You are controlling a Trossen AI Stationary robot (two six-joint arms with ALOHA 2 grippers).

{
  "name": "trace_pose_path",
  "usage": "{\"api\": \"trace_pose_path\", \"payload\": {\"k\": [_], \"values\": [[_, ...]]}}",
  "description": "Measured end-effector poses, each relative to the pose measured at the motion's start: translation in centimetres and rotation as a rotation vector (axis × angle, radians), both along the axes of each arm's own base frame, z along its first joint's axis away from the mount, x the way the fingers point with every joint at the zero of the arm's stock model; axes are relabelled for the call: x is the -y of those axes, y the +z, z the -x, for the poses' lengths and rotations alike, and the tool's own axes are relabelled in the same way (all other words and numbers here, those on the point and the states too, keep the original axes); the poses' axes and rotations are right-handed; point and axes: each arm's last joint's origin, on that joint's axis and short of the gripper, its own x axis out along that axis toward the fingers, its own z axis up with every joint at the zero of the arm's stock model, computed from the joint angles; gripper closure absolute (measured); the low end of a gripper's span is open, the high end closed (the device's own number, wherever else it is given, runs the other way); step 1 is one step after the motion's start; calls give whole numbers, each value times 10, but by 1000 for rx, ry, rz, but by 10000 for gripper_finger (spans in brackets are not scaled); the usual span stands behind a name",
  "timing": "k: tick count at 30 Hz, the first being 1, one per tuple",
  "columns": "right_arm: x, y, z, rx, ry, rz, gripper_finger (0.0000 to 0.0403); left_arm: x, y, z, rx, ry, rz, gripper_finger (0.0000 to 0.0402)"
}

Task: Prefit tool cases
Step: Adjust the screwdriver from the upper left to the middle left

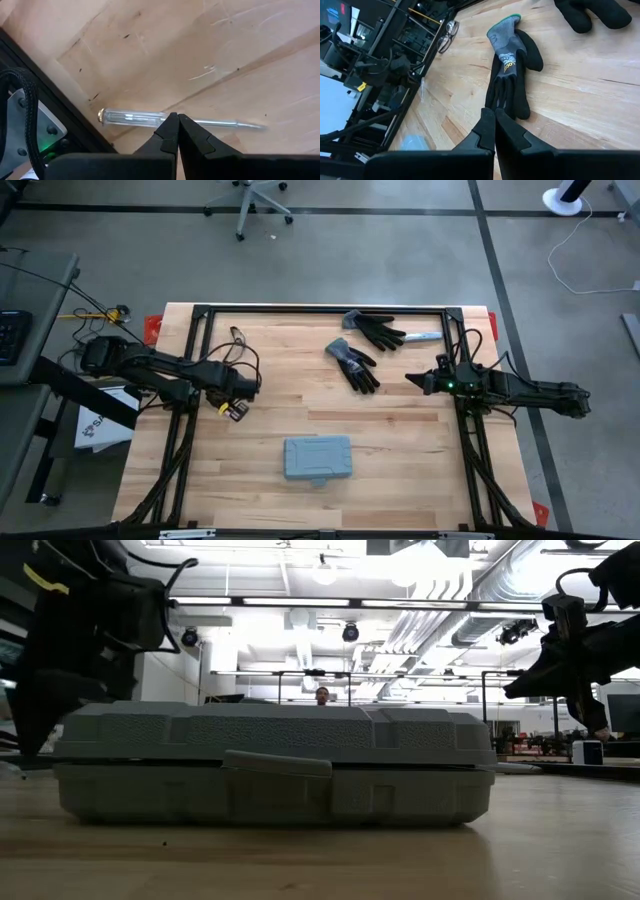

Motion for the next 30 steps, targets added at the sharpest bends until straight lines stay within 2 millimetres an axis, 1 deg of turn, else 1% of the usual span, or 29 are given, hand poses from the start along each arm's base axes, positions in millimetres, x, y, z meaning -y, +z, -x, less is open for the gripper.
{"api": "trace_pose_path", "payload": {"k": [17, 30], "values": [[-1, 0, 0, 5, 14, -18, 403, 3, 0, -1, 10, 30, -4, 401], [0, 0, 0, 6, 6, -21, 403, 3, 3, -3, 24, 151, -16, 401]]}}
